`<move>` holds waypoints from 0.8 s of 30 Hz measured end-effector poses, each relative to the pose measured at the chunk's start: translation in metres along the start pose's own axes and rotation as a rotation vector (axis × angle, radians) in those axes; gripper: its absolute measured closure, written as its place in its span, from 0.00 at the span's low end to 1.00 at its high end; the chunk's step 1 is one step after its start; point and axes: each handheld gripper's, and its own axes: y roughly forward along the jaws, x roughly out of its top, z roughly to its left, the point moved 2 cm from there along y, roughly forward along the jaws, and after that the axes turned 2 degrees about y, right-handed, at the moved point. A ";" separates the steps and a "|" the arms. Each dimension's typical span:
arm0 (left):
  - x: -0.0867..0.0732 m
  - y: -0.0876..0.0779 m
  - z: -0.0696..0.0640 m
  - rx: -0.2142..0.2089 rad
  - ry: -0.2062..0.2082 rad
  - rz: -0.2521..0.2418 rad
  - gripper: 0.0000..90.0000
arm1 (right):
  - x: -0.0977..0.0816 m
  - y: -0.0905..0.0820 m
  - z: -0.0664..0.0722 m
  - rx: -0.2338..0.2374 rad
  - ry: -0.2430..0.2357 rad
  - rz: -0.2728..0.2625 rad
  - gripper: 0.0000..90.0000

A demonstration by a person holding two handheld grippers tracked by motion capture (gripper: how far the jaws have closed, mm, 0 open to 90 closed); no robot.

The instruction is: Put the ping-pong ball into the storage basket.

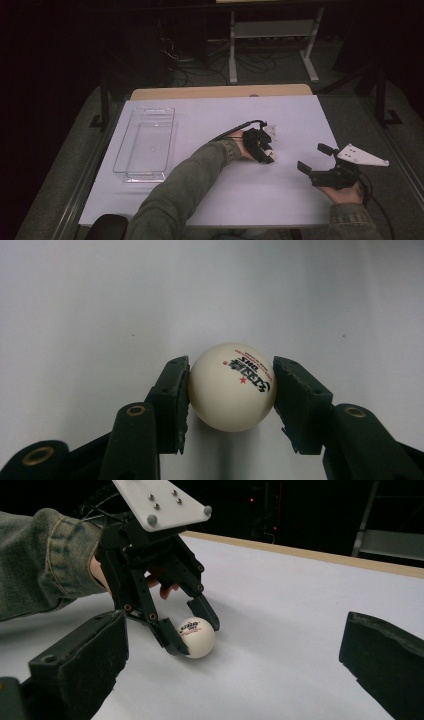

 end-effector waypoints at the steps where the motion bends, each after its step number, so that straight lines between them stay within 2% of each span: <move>1: 0.001 -0.001 0.000 0.003 0.001 -0.001 0.56 | 0.000 0.000 0.000 0.000 0.000 0.000 0.00; 24: 0.008 -0.025 -0.009 0.012 0.017 0.002 0.56 | 0.000 0.003 0.002 0.011 -0.004 0.006 0.00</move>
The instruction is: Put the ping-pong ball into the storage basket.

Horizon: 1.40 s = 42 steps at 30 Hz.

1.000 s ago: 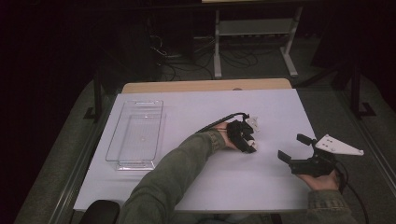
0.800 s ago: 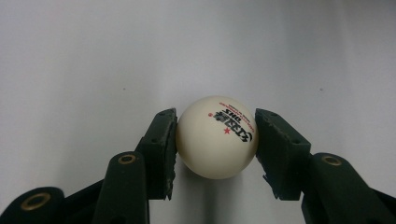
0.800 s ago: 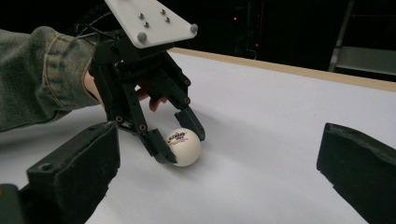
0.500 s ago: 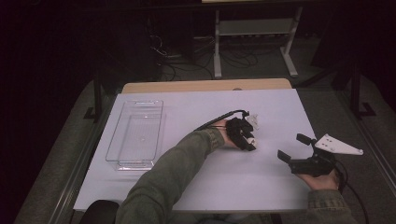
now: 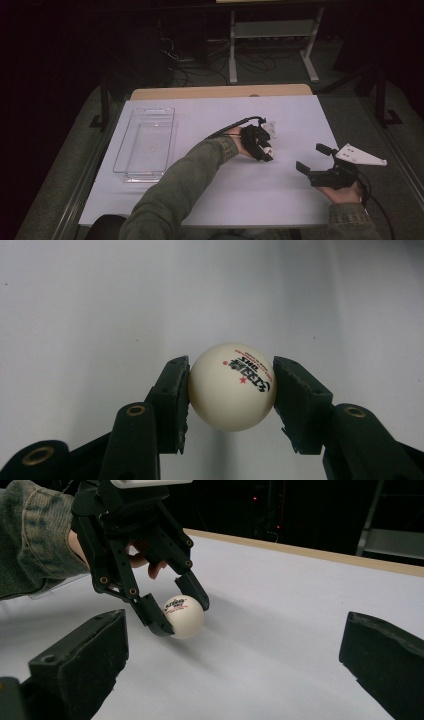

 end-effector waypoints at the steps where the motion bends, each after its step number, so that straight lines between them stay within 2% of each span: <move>1: 0.000 -0.001 0.000 0.001 -0.001 -0.001 0.56 | 0.000 0.000 0.000 0.002 0.001 0.000 0.00; 12: -0.001 -0.014 -0.001 0.007 -0.004 -0.002 0.56 | 0.000 0.003 0.000 0.009 0.001 0.002 0.00; 42: -0.009 -0.058 -0.003 0.058 -0.016 -0.001 0.56 | 0.001 0.005 0.002 0.014 -0.009 0.007 0.00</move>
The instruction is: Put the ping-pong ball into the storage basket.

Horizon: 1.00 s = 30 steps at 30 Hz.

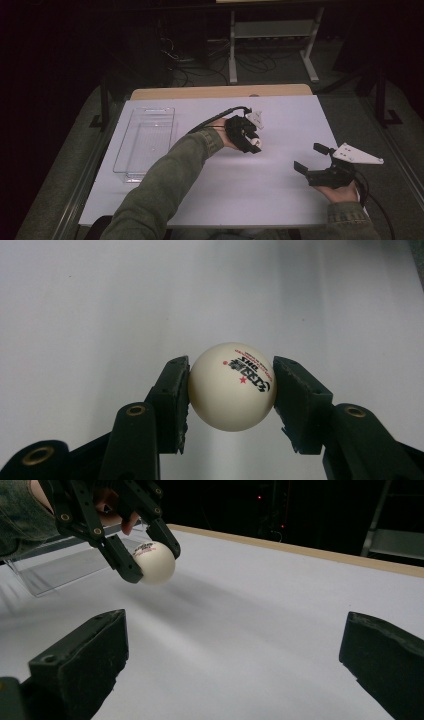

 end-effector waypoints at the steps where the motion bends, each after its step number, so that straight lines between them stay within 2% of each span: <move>1: -0.001 -0.001 0.000 0.000 -0.003 0.001 0.56 | 0.000 0.000 0.000 0.000 -0.001 0.001 0.00; 11: -0.003 -0.011 -0.002 0.012 0.001 0.008 0.56 | 0.000 -0.001 0.001 0.003 -0.004 -0.001 0.00; 12: -0.005 -0.016 -0.003 0.022 0.003 0.008 0.56 | 0.000 -0.001 0.000 0.002 -0.006 -0.001 0.00; 24: -0.009 -0.032 -0.008 0.038 0.017 0.015 0.56 | 0.000 0.000 0.002 0.004 -0.011 0.002 0.00; 30: -0.010 -0.038 -0.014 0.030 0.028 0.019 0.56 | 0.000 0.000 0.002 0.005 -0.010 0.005 0.00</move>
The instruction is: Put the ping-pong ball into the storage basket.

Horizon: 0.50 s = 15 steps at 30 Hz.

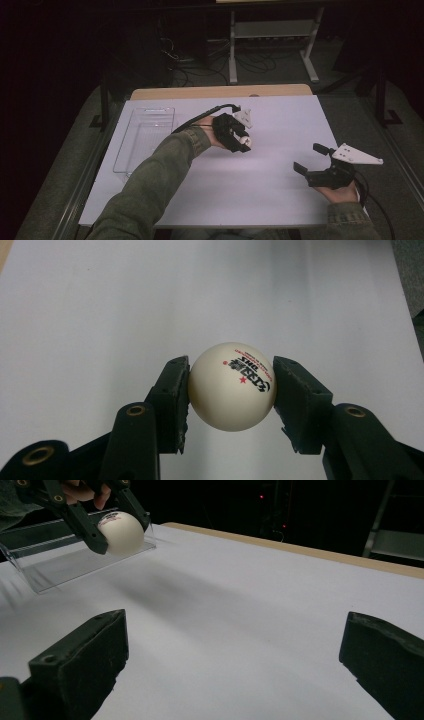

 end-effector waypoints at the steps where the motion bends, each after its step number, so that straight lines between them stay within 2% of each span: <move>1: 0.000 -0.001 -0.001 0.002 0.003 0.001 0.56 | 0.000 0.000 0.000 0.000 0.000 0.000 0.00; 15: -0.010 -0.017 -0.006 0.003 0.000 0.006 0.56 | 0.000 0.001 0.001 0.004 -0.003 0.008 0.00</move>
